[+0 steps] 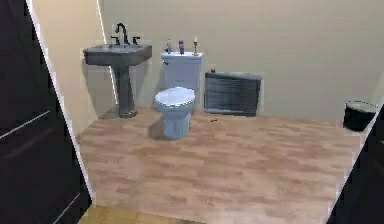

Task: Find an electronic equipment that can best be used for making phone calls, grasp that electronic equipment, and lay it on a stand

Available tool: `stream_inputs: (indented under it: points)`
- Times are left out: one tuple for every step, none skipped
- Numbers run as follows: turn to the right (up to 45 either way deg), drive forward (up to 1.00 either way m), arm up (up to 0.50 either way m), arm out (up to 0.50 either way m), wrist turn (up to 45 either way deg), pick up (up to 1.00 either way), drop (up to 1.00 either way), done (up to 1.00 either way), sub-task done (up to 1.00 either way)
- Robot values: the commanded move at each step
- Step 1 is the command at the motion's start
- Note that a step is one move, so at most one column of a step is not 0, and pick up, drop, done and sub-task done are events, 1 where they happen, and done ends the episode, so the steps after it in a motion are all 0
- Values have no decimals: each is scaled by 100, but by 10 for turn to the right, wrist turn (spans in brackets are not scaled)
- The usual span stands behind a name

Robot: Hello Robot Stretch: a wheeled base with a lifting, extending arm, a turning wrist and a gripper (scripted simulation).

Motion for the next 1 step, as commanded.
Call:
stream_inputs:
  points:
    - [90,0,0,0,0,0,0,0,0]
